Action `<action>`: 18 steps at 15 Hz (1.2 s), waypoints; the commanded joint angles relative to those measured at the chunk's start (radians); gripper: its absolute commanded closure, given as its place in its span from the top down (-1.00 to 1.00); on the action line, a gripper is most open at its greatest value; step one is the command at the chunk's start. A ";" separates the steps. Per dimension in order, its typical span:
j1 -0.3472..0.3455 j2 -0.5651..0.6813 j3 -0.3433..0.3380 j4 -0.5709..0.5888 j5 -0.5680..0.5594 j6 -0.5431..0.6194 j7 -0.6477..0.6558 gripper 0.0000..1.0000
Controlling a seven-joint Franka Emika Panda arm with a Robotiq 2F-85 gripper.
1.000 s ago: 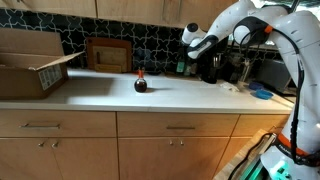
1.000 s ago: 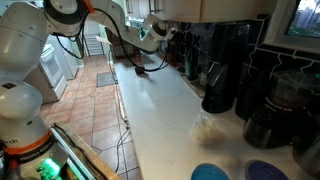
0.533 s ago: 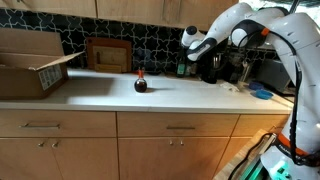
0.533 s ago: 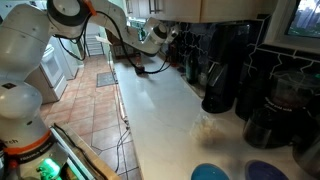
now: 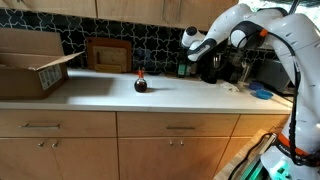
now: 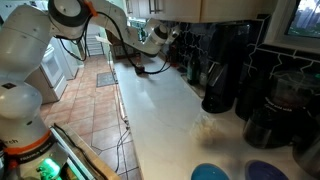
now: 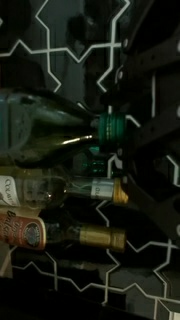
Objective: Put the green bottle on the wooden board
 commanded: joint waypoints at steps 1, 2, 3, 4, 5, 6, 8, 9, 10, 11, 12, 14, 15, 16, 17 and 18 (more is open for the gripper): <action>-0.007 0.004 -0.014 0.037 -0.005 0.011 -0.004 0.50; -0.011 -0.006 -0.002 0.034 0.000 0.007 -0.019 0.68; -0.014 -0.015 0.005 0.033 0.001 0.001 -0.030 0.82; -0.015 -0.024 0.013 0.028 0.003 -0.007 -0.042 1.00; -0.017 -0.052 0.038 0.006 0.011 -0.038 -0.080 1.00; -0.020 -0.081 0.066 -0.018 0.017 -0.077 -0.127 1.00; -0.027 -0.137 0.124 -0.057 0.037 -0.187 -0.238 1.00; -0.031 -0.162 0.149 -0.070 0.048 -0.233 -0.289 1.00; -0.052 -0.189 0.191 -0.075 0.046 -0.287 -0.335 0.99; -0.059 -0.209 0.213 -0.075 0.043 -0.356 -0.369 1.00; -0.072 -0.234 0.244 -0.081 0.037 -0.416 -0.409 0.98; -0.131 -0.273 0.333 -0.095 0.077 -0.493 -0.522 1.00; -0.160 -0.291 0.374 -0.104 0.107 -0.507 -0.577 1.00; -0.179 -0.309 0.408 -0.116 0.136 -0.537 -0.627 1.00; -0.197 -0.320 0.439 -0.119 0.169 -0.573 -0.677 1.00; -0.214 -0.331 0.466 -0.122 0.204 -0.608 -0.729 1.00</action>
